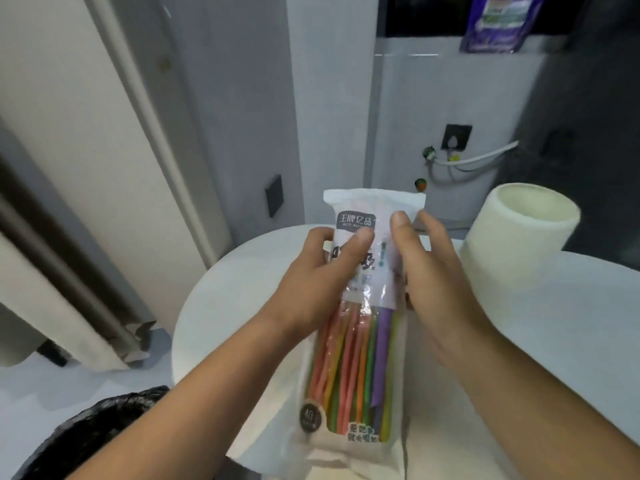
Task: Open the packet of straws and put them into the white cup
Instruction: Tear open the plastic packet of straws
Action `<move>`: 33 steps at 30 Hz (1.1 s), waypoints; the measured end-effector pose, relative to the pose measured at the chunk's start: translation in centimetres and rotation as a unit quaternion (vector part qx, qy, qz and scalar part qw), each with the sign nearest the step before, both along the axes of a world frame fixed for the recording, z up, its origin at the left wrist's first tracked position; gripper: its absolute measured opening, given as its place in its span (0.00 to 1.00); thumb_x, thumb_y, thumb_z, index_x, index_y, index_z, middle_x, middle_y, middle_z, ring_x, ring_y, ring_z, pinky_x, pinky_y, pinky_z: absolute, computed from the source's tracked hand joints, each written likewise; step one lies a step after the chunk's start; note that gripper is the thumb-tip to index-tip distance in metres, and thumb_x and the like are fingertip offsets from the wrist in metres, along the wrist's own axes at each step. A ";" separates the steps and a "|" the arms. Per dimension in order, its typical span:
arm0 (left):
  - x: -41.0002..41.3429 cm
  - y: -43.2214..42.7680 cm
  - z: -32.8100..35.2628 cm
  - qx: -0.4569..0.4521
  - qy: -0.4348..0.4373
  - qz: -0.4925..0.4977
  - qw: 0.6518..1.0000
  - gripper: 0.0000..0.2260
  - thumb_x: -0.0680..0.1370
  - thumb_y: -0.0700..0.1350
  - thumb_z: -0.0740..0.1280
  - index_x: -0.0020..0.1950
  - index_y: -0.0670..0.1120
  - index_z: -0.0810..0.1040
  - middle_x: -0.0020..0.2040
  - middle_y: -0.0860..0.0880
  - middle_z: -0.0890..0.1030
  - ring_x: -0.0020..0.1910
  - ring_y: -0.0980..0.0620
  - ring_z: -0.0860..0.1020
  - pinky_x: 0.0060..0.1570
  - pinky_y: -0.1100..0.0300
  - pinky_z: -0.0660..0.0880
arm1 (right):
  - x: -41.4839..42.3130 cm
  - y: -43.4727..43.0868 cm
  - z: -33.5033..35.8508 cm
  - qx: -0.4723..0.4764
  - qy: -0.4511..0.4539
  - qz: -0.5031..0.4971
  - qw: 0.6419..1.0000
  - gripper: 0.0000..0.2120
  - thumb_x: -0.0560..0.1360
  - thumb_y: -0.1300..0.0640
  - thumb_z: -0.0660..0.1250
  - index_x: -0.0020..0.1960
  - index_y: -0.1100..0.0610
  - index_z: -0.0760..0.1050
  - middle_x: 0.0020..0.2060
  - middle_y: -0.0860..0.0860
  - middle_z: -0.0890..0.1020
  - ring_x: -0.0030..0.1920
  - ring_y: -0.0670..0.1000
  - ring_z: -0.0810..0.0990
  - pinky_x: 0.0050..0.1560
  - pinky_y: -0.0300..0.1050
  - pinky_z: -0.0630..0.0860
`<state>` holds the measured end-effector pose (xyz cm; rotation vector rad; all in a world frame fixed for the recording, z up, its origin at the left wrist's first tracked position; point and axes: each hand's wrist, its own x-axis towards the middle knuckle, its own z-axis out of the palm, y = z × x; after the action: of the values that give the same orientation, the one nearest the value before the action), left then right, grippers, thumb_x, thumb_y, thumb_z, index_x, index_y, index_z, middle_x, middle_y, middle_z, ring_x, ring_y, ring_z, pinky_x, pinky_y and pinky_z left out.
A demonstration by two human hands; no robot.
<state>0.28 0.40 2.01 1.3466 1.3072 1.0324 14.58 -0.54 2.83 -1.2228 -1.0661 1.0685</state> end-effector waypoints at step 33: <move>0.2 -15.7 7.4 0.153 -0.073 -0.122 0.978 0.14 0.75 0.40 0.77 0.48 0.43 0.71 0.56 0.54 0.85 0.56 0.55 0.82 0.55 0.59 0.79 | 3.3 -16.5 8.9 0.032 0.023 0.148 0.988 0.16 0.72 0.48 0.75 0.44 0.60 0.77 0.51 0.64 0.84 0.56 0.63 0.83 0.55 0.54 0.80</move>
<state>0.51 -15.30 9.39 1.5836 0.8731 1.1666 17.89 -17.05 11.75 -1.0028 -1.2626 1.2716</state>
